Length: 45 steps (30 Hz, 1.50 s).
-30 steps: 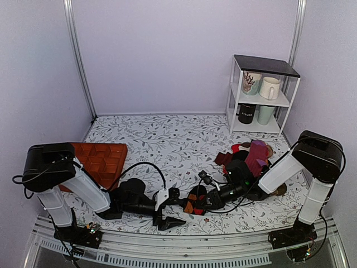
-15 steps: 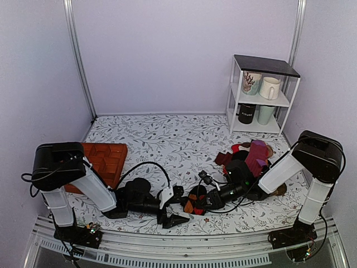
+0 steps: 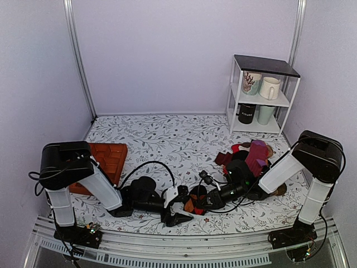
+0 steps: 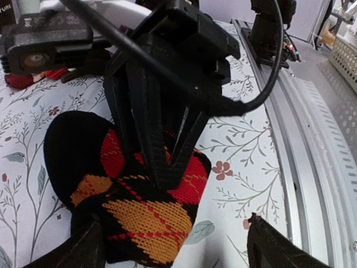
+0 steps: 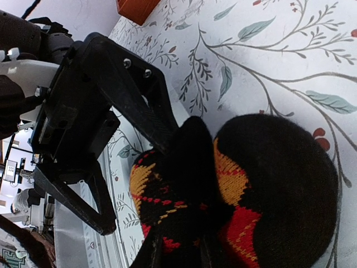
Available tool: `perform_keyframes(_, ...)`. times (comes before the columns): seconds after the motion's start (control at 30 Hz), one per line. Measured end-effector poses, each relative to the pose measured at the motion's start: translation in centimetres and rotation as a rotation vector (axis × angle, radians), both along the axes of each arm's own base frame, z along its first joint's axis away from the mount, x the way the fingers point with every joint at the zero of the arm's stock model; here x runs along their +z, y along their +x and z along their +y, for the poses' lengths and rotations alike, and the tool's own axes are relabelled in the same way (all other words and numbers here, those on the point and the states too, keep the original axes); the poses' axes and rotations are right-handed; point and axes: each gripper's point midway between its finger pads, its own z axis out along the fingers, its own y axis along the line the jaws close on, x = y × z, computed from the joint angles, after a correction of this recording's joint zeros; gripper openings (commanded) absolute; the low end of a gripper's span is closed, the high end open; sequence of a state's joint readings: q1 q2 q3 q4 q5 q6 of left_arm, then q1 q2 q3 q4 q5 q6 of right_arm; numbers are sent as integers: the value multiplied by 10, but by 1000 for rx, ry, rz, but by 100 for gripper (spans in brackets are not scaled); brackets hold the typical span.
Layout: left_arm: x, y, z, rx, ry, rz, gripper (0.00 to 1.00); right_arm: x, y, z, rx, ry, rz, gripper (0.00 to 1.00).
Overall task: Roll the socks
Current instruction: Roll the sock at the center of the board.
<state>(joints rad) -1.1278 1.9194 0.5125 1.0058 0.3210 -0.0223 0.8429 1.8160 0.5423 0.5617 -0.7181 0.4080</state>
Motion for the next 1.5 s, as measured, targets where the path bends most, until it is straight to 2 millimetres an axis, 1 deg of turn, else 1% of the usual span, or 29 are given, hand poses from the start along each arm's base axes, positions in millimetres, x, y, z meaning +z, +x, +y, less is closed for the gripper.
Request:
perform_keyframes(0.1, -4, 4, -5, 2, 12, -7, 75, 0, -1, 0, 2, -2, 4, 6)
perform_keyframes(0.2, -8, 10, -7, 16, 26, -16, 59, -1, -1, -1, 3, -2, 8, 6)
perform_keyframes(0.3, -11, 17, -7, 35, 37, -18, 47, -1, -1, -1, 4, -3, 13, 6)
perform_keyframes(0.33, -12, 18, -7, 40, 39, -19, 46, -1, -1, -1, 5, -4, 15, 6)
perform_keyframes(0.37, -12, 19, -7, 45, 40, -15, 42, -1, -1, -2, 5, -5, 17, 6)
perform_keyframes(0.43, -12, 19, -7, 48, 38, -9, 27, -1, -1, -1, 8, -7, 22, 6)
perform_keyframes(0.5, -13, 19, -7, 52, 36, 3, 17, -1, -1, -2, 9, -11, 27, 6)
perform_keyframes(0.53, -13, 18, -7, 49, 34, 6, 17, -1, -1, -2, 10, -14, 32, 6)
perform_keyframes(0.57, -12, 18, -7, 47, 31, 12, 12, -1, -1, -3, 11, -15, 36, 6)
perform_keyframes(0.6, -12, 17, -8, 42, 29, 11, 2, -2, -1, -3, 12, -17, 39, 6)
perform_keyframes(0.63, -12, 17, -8, 41, 28, 15, 0, -1, -1, -3, 14, -17, 40, 6)
perform_keyframes(0.93, -14, 15, -9, 42, 41, 47, 0, -1, -3, -3, 32, -33, 63, 7)
perform_keyframes(1.0, -14, 15, -9, 43, 42, 59, 23, -1, -4, -4, 37, -39, 70, 7)
perform_keyframes(1.03, -14, 15, -9, 47, 43, 64, 33, -1, -3, -4, 39, -41, 71, 7)
perform_keyframes(1.07, -14, 14, -8, 50, 44, 64, 38, -1, -3, -3, 41, -43, 72, 7)
perform_keyframes(1.1, -14, 12, -7, 53, 45, 64, 40, -1, -3, -3, 45, -45, 71, 7)
perform_keyframes(1.2, -9, 6, -4, 63, 42, 35, 38, -1, -4, -2, 56, -43, 66, 7)
perform_keyframes(1.33, -4, -3, 8, 72, 61, 1, 38, -1, -5, 0, 73, -37, 60, 7)
perform_keyframes(1.37, -3, -5, 11, 71, 63, -9, 43, -1, -5, 0, 74, -36, 59, 7)
perform_keyframes(1.4, -1, -7, 13, 67, 65, -18, 45, -1, -5, 0, 74, -37, 58, 7)
perform_keyframes(1.5, 11, -15, 18, 42, 52, -50, 45, -1, -5, 0, 74, -37, 58, 7)
